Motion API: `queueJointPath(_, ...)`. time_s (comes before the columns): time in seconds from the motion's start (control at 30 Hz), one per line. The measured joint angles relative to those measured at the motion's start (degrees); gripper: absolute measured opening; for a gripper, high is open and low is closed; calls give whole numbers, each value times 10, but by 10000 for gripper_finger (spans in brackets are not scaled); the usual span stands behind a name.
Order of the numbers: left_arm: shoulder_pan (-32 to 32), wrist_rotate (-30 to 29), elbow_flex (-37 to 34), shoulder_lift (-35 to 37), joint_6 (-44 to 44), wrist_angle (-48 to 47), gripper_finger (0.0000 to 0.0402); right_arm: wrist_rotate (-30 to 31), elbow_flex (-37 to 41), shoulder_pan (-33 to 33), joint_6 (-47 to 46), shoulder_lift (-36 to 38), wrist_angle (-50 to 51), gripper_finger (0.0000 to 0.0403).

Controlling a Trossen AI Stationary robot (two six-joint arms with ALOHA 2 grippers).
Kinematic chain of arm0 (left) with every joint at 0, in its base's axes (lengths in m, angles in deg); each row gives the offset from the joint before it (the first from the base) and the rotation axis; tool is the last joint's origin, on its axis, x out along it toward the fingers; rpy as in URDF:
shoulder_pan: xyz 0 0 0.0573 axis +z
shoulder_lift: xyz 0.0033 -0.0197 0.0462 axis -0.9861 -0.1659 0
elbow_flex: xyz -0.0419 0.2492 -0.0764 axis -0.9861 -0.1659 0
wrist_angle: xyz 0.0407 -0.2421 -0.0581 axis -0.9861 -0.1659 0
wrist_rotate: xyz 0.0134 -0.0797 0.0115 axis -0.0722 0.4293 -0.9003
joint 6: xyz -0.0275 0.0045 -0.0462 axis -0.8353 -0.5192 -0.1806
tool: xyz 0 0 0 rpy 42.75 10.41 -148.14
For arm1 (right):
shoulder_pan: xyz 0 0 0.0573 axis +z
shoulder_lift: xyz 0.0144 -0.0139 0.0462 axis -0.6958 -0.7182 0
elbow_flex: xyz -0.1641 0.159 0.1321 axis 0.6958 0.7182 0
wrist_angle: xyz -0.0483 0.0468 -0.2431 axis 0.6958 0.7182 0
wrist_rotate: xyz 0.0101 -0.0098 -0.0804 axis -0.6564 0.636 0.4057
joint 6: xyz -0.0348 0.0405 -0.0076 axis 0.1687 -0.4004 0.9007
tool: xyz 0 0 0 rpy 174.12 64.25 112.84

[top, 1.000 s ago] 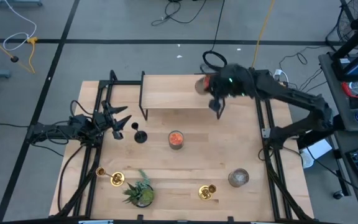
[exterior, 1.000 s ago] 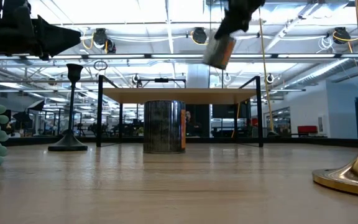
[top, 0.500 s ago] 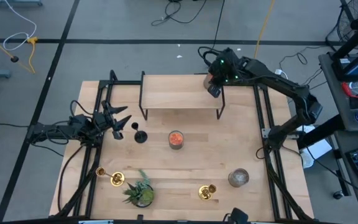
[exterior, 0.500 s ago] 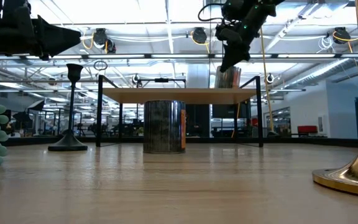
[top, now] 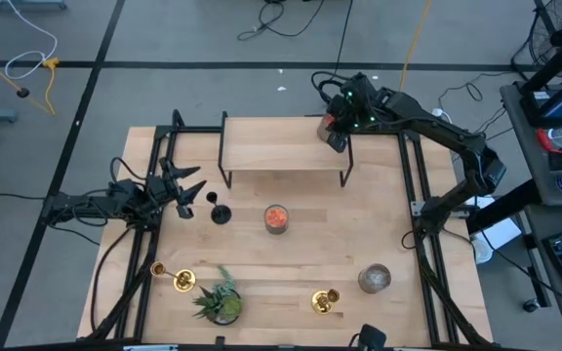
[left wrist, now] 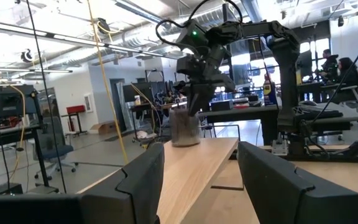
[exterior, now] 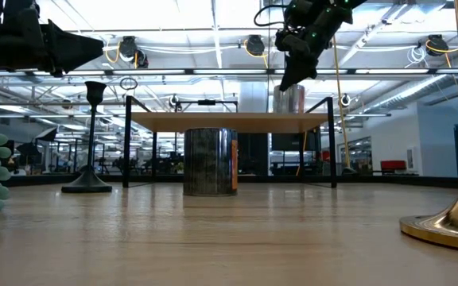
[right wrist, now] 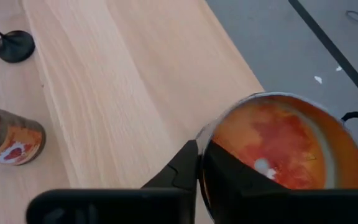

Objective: Pick & Place candle stick holders
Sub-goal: Put the right orange scented candle on the shelf, then put the orange scented candle on the shelf

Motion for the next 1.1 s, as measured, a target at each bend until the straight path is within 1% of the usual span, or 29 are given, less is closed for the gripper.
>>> queueJointPath(0.17, 0, 0, 0, 0, -2, 0, 212, 2, 0, 0, 3, 0, -3, 63)
queueJointPath(0.33, 0, 0, 0, 0, -2, 0, 212, 1, 0, 2, 18, 0, -31, 88)
queueJointPath(0.53, 0, 0, 0, 0, -2, 0, 212, 0, 1, 22, 41, 2, -62, 123)
queueJointPath(0.77, 0, 0, 0, 0, -5, -1, 212, -1, 1, 88, 45, 2, -61, 154)
queueJointPath(1.0, 0, 0, 0, 0, -7, -1, 212, -1, 1, 183, 48, 2, -67, 154)
queueJointPath(1.1, 0, 0, 0, 0, -7, -1, 212, -2, 2, 226, 22, 0, -69, 154)
